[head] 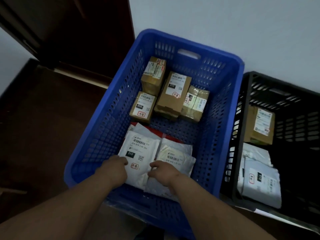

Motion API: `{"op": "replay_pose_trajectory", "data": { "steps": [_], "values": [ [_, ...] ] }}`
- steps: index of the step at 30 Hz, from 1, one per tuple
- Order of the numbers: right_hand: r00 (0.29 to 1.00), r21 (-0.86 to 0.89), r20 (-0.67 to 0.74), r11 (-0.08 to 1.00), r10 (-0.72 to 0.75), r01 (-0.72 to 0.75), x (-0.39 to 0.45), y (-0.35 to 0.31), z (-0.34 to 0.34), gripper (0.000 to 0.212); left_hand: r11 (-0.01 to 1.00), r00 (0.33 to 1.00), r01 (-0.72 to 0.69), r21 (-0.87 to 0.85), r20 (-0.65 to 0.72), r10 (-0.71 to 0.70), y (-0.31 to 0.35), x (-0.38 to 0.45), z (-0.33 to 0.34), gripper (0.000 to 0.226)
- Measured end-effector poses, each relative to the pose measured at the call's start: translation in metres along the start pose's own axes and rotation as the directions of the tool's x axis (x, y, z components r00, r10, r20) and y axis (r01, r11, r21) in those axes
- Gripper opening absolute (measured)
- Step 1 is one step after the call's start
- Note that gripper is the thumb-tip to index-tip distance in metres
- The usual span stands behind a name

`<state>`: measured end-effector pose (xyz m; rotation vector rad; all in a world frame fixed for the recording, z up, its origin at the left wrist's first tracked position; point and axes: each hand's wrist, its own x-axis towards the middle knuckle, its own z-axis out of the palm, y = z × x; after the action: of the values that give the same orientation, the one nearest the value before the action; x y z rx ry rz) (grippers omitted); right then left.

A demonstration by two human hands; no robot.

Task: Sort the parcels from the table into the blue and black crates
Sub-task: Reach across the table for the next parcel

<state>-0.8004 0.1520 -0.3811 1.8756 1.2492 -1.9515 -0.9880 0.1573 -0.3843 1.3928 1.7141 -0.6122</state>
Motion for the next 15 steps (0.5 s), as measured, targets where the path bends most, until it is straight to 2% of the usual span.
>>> {"op": "replay_pose_trajectory", "data": {
  "steps": [3,9,15],
  "values": [
    [0.998,-0.005,-0.049,0.999,-0.034,0.034,-0.022,0.001,-0.016,0.054,0.998,0.994,-0.038,-0.050,-0.103,0.032,0.018,-0.022,-0.010,0.054],
    [0.979,0.023,-0.146,0.989,-0.138,0.143,-0.089,0.022,-0.052,0.051,0.991,0.966,-0.130,-0.021,-0.230,0.122,0.073,-0.081,-0.010,0.049],
    [0.951,0.116,-0.259,0.972,-0.168,0.203,-0.186,0.100,-0.100,0.043,0.968,0.914,-0.243,0.068,-0.317,0.252,0.172,-0.156,0.022,0.050]
  ]
}}
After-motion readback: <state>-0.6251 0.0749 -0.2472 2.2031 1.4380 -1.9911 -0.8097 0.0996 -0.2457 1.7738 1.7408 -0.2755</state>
